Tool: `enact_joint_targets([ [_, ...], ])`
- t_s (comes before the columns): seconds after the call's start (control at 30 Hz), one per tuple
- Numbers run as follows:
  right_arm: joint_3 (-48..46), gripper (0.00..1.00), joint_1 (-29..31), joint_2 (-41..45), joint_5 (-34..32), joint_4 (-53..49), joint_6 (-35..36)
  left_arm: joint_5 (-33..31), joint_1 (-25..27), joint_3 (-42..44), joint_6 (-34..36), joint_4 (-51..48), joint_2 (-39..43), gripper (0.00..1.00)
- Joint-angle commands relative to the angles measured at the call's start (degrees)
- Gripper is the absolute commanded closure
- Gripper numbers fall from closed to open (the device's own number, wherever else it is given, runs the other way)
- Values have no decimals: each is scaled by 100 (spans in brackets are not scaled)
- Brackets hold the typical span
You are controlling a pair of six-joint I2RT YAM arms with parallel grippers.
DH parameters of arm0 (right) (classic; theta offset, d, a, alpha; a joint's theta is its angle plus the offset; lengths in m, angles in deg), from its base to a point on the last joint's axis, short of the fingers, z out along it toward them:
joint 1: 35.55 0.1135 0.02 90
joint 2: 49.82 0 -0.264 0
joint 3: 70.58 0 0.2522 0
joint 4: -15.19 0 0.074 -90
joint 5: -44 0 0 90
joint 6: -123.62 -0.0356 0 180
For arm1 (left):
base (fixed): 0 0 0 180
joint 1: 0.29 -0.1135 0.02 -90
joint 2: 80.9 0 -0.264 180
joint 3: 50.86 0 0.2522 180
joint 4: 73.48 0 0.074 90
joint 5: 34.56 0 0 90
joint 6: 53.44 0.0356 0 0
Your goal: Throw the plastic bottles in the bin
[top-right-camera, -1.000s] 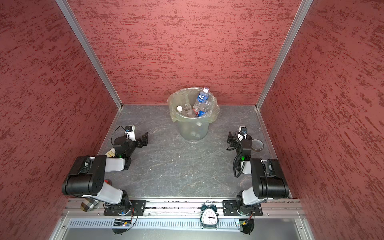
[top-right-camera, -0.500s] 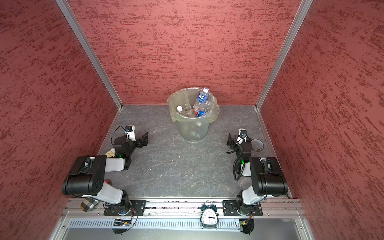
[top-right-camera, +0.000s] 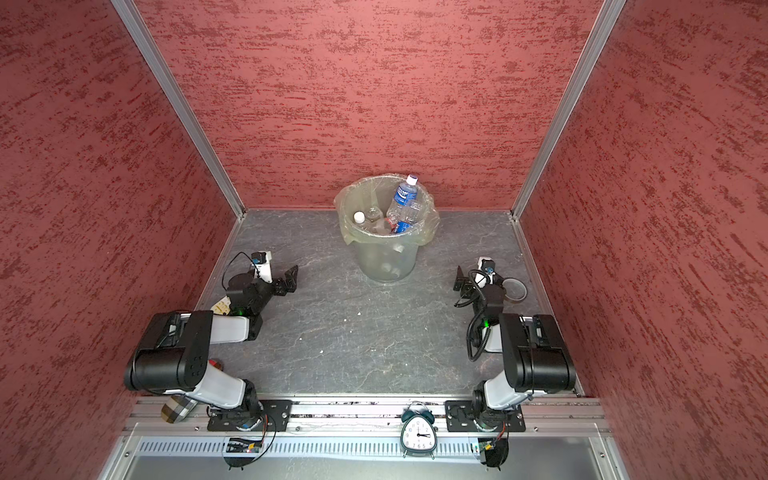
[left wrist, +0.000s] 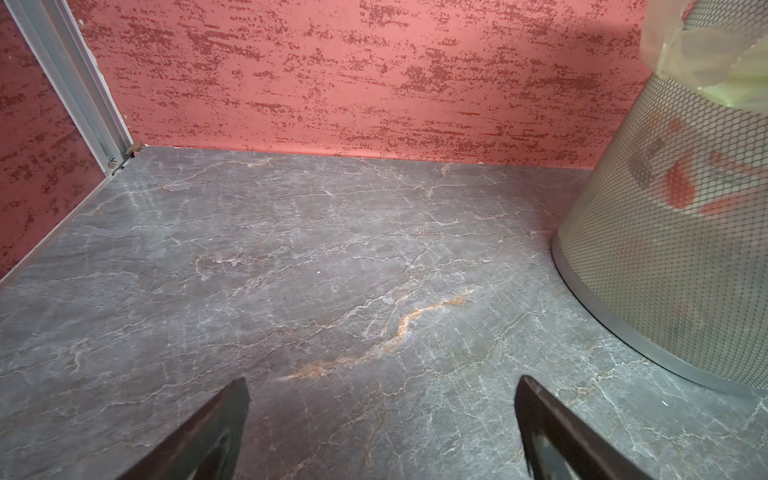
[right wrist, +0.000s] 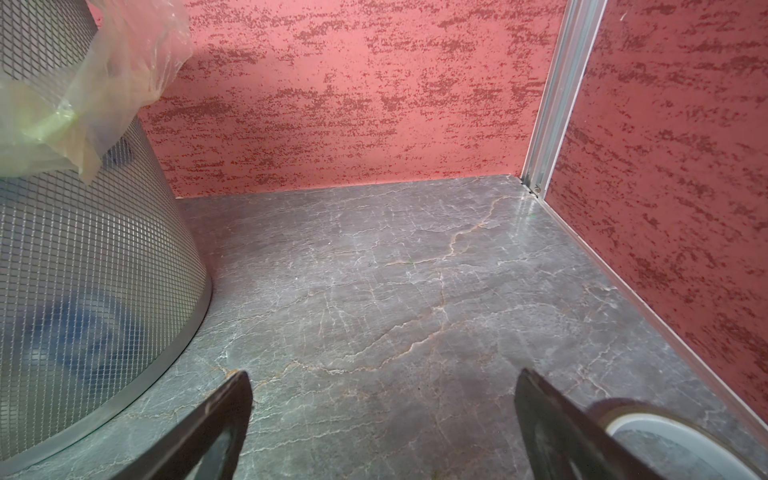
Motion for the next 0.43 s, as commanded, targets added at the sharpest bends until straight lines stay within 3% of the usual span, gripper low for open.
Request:
enact_joint_targets([
  [0.0,65,1,-37,-40,77,154,-18,123,-24,42,112,107,24,1],
  [0.4,56,1,-40,-41,76,163,-17,131,-37,34,104,90,14,1],
])
